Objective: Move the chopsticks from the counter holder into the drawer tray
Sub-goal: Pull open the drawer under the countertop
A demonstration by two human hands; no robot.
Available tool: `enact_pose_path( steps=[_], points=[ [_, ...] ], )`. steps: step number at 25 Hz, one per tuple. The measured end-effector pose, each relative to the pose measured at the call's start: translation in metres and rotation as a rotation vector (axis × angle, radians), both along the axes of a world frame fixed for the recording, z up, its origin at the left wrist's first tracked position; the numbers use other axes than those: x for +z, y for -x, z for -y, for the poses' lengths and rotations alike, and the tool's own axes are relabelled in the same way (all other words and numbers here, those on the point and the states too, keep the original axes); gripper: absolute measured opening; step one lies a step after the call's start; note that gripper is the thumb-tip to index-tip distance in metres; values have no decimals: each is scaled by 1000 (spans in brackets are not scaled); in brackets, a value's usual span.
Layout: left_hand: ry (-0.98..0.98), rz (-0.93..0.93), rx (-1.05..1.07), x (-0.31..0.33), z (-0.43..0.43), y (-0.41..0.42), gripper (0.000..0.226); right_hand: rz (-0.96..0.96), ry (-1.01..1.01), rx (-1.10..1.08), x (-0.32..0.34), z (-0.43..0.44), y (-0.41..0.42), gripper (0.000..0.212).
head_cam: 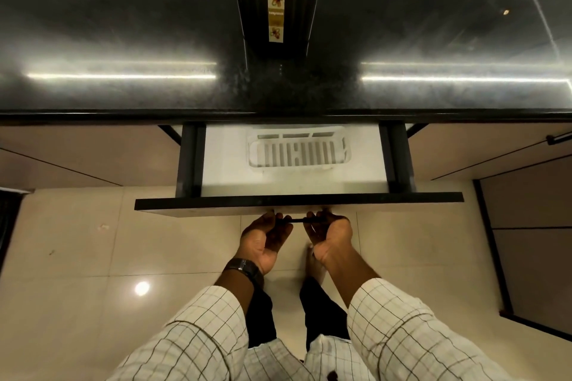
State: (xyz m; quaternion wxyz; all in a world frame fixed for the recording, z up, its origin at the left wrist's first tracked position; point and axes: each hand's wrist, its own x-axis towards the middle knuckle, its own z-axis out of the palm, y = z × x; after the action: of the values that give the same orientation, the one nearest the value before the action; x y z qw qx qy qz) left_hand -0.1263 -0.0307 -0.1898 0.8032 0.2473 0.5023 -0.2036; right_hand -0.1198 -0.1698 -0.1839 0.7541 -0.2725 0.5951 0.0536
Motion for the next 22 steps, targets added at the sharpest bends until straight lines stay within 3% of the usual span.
enact_pose_path(
  steps=[18, 22],
  points=[
    [-20, -63, -7, 2, 0, 16, 18, -56, -54, 42, 11, 5, 11, 23],
    [-7, -94, 22, 9, 1, 28, 16, -75, -87, 29, 13, 6, 21, 31]
  ],
)
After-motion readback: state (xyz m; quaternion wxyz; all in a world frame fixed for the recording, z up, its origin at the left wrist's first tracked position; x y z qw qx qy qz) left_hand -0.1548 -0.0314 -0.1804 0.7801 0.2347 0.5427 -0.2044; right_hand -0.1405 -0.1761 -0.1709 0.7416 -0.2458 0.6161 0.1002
